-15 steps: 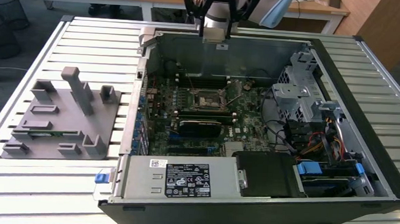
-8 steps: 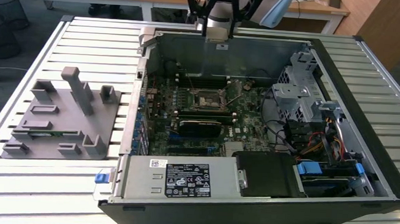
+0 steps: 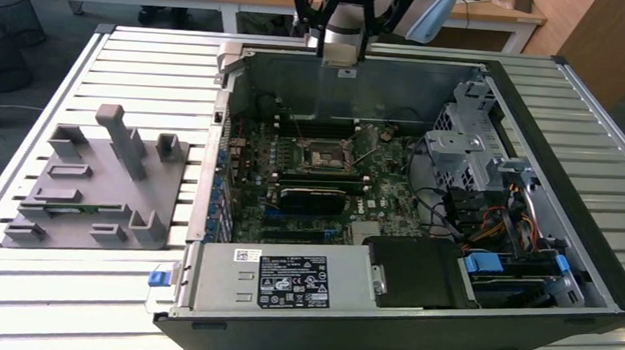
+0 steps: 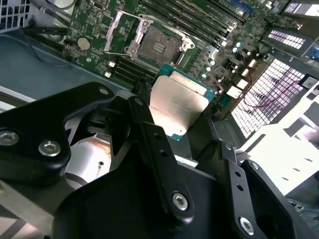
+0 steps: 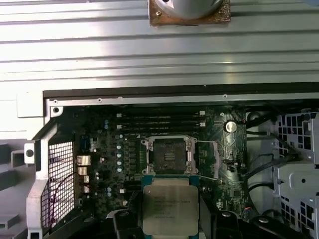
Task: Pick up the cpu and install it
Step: 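Place the cpu into insertion slot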
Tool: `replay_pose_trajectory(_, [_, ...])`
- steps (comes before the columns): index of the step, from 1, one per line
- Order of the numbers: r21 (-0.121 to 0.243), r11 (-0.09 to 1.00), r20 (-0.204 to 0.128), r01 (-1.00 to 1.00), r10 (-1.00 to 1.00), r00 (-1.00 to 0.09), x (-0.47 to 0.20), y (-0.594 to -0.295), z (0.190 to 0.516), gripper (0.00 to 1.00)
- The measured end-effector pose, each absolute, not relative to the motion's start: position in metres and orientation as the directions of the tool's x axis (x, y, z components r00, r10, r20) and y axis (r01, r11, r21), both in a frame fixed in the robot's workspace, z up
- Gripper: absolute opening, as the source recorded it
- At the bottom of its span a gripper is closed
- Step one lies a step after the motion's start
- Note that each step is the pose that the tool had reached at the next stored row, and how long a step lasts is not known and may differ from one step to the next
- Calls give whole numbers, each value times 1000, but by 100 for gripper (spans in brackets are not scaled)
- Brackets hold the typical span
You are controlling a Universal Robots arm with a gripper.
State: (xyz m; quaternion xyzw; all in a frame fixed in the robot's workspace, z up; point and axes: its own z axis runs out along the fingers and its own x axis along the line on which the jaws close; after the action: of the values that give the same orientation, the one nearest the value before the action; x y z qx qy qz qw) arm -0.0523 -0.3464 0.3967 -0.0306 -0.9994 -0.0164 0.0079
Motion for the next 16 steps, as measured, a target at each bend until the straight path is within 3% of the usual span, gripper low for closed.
replay_pose_trajectory(16, [28, 993, 16, 110, 110, -994, -52, -346, 393, 54])
